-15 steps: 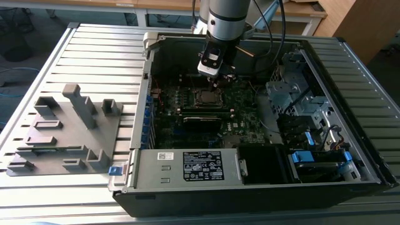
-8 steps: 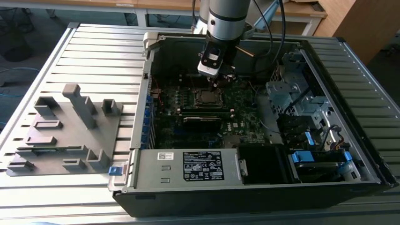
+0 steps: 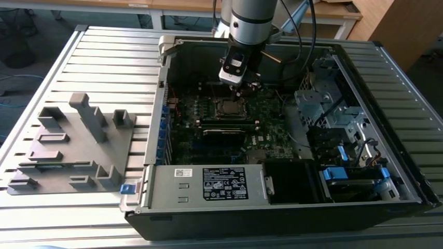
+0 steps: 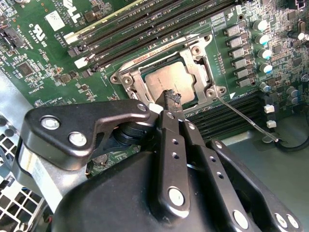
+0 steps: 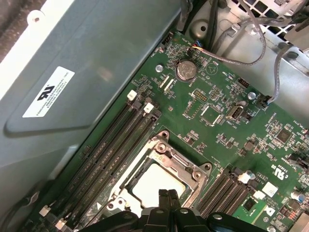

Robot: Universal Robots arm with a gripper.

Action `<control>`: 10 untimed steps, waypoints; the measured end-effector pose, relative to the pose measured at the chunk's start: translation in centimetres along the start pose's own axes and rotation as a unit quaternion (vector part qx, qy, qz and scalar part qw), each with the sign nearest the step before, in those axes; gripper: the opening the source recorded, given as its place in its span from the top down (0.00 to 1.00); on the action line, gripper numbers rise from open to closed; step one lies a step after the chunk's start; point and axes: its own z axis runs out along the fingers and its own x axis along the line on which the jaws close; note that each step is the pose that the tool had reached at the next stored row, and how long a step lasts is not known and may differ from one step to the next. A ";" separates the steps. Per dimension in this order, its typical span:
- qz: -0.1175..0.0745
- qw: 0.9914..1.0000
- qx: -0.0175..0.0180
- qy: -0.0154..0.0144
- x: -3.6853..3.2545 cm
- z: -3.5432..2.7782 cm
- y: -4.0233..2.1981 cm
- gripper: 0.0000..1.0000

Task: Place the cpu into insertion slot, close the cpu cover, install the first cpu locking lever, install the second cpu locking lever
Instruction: 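Close the cpu cover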

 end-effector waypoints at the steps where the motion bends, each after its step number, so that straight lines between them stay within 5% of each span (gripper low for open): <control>1: -0.002 1.000 0.000 0.000 0.00 0.00 0.00 0.89; 10: -0.057 0.998 0.000 0.000 0.00 0.02 0.00 0.89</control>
